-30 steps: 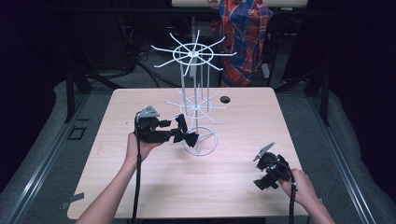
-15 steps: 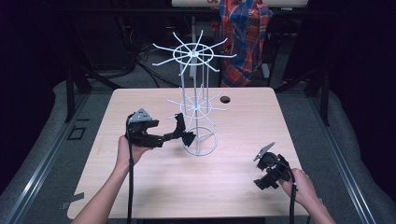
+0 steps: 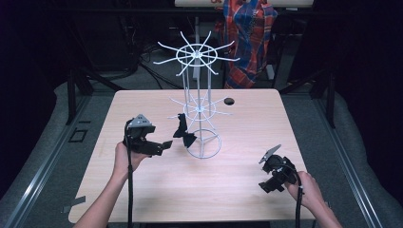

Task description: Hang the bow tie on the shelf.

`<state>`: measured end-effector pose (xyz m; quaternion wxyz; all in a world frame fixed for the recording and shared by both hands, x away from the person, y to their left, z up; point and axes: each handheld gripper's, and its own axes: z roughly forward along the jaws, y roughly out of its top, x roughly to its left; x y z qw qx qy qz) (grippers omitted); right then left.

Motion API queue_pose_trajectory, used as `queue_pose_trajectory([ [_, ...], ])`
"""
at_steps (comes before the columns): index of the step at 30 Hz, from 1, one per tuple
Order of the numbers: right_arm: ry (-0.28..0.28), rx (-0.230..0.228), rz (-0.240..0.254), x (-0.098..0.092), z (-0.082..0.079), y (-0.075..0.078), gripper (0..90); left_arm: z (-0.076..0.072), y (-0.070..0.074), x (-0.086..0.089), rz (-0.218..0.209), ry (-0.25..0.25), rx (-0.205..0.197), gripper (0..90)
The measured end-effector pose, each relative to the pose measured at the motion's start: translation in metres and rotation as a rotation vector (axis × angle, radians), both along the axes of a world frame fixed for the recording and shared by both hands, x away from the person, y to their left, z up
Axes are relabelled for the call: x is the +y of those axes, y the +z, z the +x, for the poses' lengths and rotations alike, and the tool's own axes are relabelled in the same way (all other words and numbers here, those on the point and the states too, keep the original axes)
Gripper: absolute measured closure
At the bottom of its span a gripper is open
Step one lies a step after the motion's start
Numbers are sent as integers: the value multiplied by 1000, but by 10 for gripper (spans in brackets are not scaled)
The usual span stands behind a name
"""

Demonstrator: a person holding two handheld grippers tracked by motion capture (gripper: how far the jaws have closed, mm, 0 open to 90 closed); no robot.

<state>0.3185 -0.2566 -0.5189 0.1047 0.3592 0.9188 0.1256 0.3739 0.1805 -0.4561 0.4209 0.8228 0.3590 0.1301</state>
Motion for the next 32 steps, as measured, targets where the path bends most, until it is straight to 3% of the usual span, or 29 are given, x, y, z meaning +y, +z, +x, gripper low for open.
queue_pose_trajectory([
  [10, 22, -3, -20, 0, 1, 2, 154, -19, -8, 9, 30, 3, 46, 30],
  [21, 26, -7, -22, 1, 0, 3, 154, -34, -25, 31, 65, 53, 117, 2],
  [24, 24, -10, -21, 2, 0, 3, 154, -36, -36, 33, 72, 81, 183, 1],
  [27, 27, -7, -22, 2, 0, 3, 154, -33, -43, 34, 85, 90, 219, 1],
  [32, 33, -6, -26, 2, 0, 3, 154, -27, -45, 37, 15, 93, 240, 0],
])
